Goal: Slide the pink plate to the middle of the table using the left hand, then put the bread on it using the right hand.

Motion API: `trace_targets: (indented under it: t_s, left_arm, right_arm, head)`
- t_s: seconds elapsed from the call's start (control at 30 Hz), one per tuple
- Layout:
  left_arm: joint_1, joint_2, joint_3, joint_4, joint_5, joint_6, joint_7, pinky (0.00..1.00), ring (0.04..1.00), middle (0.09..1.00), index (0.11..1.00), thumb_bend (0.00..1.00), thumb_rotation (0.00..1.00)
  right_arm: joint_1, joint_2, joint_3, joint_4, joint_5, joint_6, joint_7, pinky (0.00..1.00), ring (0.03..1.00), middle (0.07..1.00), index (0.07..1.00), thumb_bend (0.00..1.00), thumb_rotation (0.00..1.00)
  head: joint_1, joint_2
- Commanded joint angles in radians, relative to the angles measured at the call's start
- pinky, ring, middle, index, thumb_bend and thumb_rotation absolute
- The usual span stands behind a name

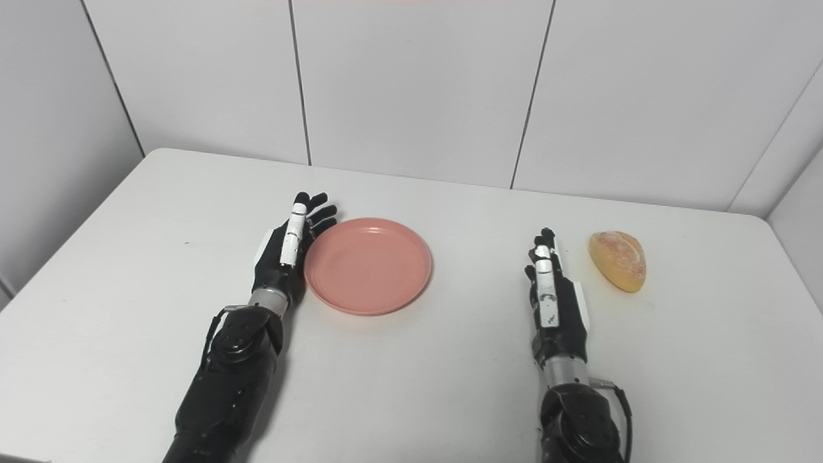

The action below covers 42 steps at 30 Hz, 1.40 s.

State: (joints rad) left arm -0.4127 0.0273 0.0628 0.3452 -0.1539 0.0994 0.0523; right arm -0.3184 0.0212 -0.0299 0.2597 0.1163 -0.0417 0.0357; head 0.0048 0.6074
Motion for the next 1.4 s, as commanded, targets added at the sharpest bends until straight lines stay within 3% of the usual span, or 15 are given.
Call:
trace_targets:
  t_s: [0.0, 0.4, 0.73, 1.37]
  left_arm:
    - [-0.001, -0.017, -0.023, -0.020, -0.004, 0.016, -0.042, 0.88, 0.866, 0.852, 0.845, 0.57, 1.00]
    - [0.042, -0.063, -0.023, -0.094, -0.005, 0.053, -0.025, 0.83, 0.834, 0.816, 0.815, 0.52, 1.00]
    - [0.063, -0.076, -0.055, -0.117, -0.012, 0.065, -0.094, 0.88, 0.884, 0.868, 0.861, 0.58, 1.00]
    - [0.080, -0.103, -0.059, -0.116, -0.003, 0.017, -0.100, 0.94, 0.922, 0.905, 0.894, 0.59, 1.00]
  right_arm:
    - [-0.034, 0.006, 0.008, -0.040, -0.004, 0.012, 0.004, 1.00, 1.000, 1.000, 1.000, 0.70, 0.97]
    - [-0.027, 0.022, 0.033, -0.067, -0.040, 0.037, -0.014, 1.00, 1.000, 1.000, 1.000, 0.69, 1.00]
    - [-0.027, 0.034, 0.036, -0.069, -0.049, 0.040, -0.023, 1.00, 1.000, 1.000, 1.000, 0.67, 0.99]
    - [-0.035, 0.029, 0.038, -0.064, -0.056, 0.016, -0.018, 1.00, 1.000, 1.000, 1.000, 0.67, 0.98]
  head:
    - [-0.016, 0.001]
    - [-0.111, 0.012]
    - [-0.120, 0.014]
    - [-0.125, 0.012]
